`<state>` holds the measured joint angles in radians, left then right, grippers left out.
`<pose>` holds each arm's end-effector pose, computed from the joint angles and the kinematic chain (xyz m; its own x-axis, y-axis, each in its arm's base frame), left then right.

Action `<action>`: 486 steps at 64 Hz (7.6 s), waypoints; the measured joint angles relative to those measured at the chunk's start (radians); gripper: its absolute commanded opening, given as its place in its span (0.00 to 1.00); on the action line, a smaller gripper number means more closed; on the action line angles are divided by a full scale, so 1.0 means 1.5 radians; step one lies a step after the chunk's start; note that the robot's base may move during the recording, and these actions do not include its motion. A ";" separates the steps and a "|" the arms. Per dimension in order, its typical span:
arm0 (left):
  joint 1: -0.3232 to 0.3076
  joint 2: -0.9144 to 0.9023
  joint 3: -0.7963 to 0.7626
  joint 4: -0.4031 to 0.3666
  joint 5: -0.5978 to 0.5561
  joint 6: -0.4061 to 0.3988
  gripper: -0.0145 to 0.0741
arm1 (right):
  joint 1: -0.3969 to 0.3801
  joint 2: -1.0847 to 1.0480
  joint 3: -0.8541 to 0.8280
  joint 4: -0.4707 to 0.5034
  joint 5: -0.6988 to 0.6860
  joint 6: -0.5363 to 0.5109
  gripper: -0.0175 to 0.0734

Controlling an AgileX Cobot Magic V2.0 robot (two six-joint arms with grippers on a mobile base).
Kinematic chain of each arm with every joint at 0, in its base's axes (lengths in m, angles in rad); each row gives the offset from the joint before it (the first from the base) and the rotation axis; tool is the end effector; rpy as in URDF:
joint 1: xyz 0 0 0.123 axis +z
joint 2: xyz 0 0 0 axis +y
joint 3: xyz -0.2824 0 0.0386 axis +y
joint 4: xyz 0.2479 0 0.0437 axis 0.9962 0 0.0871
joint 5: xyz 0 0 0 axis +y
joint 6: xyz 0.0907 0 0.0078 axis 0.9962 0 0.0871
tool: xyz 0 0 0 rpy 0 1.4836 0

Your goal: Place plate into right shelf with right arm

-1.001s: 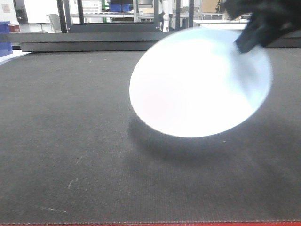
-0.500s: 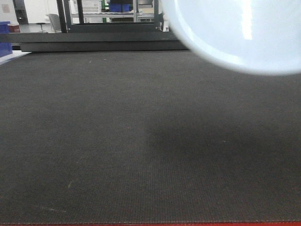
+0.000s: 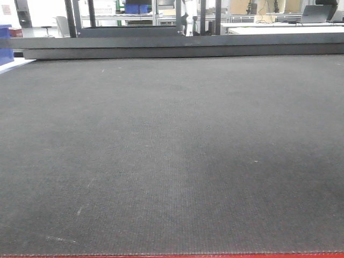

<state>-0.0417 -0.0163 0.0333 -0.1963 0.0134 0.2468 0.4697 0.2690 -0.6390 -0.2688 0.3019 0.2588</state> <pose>0.0564 -0.0026 0.2015 0.0591 0.0481 -0.9971 0.0414 0.9979 0.0506 0.0415 0.0130 0.3805 0.1463 0.0761 -0.9863 -0.3820 0.9241 0.0146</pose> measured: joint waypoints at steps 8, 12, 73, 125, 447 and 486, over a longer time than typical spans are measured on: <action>0.000 0.000 0.000 0.000 0.000 0.000 0.11 | 0.000 -0.003 0.000 0.000 -0.005 0.000 0.26; 0.000 0.000 0.000 0.000 0.000 0.000 0.11 | 0.000 -0.003 0.000 0.000 -0.006 0.000 0.26; 0.000 0.000 0.000 0.000 0.000 0.000 0.11 | 0.000 -0.003 0.000 0.000 -0.008 0.000 0.26; 0.000 0.000 0.000 0.000 0.000 0.000 0.11 | 0.000 -0.003 0.000 0.000 -0.009 0.000 0.26; 0.020 0.000 0.000 0.000 0.000 0.000 0.11 | 0.000 -0.004 0.000 -0.003 -0.010 0.000 0.26; 0.020 0.000 0.000 0.000 0.000 0.000 0.11 | 0.000 -0.004 0.000 -0.003 -0.010 0.000 0.26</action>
<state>-0.0114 -0.0163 0.0333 -0.1963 0.0128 0.2468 0.4697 0.2629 -0.6390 -0.2725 0.2861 0.2588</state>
